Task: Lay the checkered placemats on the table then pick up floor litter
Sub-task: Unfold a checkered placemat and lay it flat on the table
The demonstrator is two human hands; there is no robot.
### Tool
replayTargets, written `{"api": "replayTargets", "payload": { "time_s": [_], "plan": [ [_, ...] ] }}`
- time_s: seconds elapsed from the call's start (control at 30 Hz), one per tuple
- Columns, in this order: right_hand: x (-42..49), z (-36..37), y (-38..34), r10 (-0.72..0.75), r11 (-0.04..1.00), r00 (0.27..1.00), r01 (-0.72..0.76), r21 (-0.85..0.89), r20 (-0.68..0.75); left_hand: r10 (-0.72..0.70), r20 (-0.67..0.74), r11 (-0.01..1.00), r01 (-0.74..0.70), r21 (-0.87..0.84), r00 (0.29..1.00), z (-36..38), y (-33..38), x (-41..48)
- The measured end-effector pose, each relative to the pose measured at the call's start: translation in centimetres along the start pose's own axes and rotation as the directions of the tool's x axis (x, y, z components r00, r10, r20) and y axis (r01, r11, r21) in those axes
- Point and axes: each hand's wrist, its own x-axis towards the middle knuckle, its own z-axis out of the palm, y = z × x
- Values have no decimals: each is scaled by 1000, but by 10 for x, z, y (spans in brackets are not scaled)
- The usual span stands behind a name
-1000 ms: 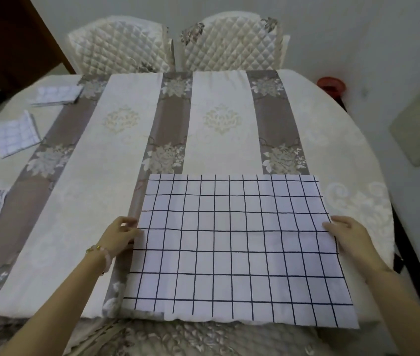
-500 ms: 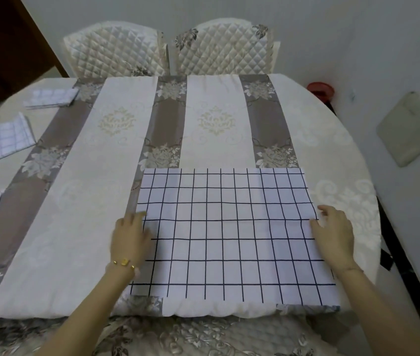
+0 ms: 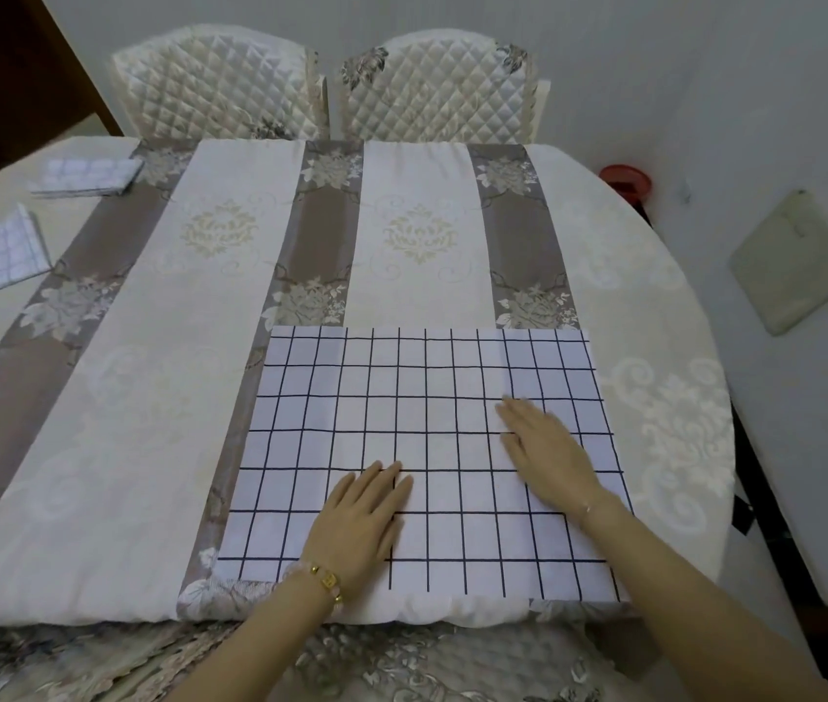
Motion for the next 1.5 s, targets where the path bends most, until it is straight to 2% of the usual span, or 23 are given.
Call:
{"api": "replayTargets", "payload": {
  "time_s": [0.13, 0.27, 0.4, 0.53, 0.63, 0.7, 0.8, 0.9, 0.93, 1.07, 1.23, 1.3, 1.37, 1.43, 1.5],
  "plan": [
    [40, -34, 28, 187, 981, 982, -185, 51, -29, -30, 7, 998, 31, -52, 1000, 1, 1, -1],
    [47, -45, 33, 268, 959, 963, -266, 96, -6, 0, -58, 999, -2, -47, 998, 2, 2, -1],
    [9, -25, 10, 170, 978, 985, -164, 129, -37, 60, -140, 998, -62, -11, 988, -2, -2, 8],
    [-54, 17, -9, 45, 993, 999, -46, 106, 7, 105, -174, 994, -98, 45, 979, -8, -10, 19],
    [-84, 41, -2, -18, 999, 999, 17, -34, -29, 143, -147, 988, -134, 70, 979, -14, -25, 32],
    [-97, 48, 9, 5, 995, 1000, -7, -103, -19, 98, -89, 994, -93, 60, 991, -19, -44, 41],
    [-108, 49, 17, -1, 981, 1000, 0, -192, -6, -58, -7, 997, 58, 53, 998, -30, -79, 56],
    [-113, 45, 16, 47, 975, 998, -37, -220, 41, -155, 57, 988, 156, -17, 986, -35, -106, 63],
    [-114, 47, 17, 40, 972, 999, -36, -233, 13, -173, 63, 984, 175, -27, 983, -35, -112, 64],
    [-111, 50, 19, 41, 978, 998, -50, -203, -51, -192, 114, 981, 195, -9, 975, -34, -114, 66],
    [-108, 41, 8, 104, 994, 994, -103, -19, 42, -188, 145, 980, 196, -42, 971, -42, -111, 67],
    [-109, 30, 0, 131, 991, 988, -132, 3, 84, -171, 177, 980, 185, -69, 969, -48, -114, 69],
    [-110, 17, -13, 147, 988, 985, -151, 37, 91, -168, 168, 975, 189, -114, 971, -57, -114, 67],
    [-114, 3, -28, 231, 955, 971, -238, 175, 60, -191, 129, 960, 213, -183, 973, -66, -108, 56],
    [-126, -4, -38, 305, 902, 952, -294, 315, 15, -220, 91, 911, 238, -337, 971, -72, -99, 36]
  ]
}}
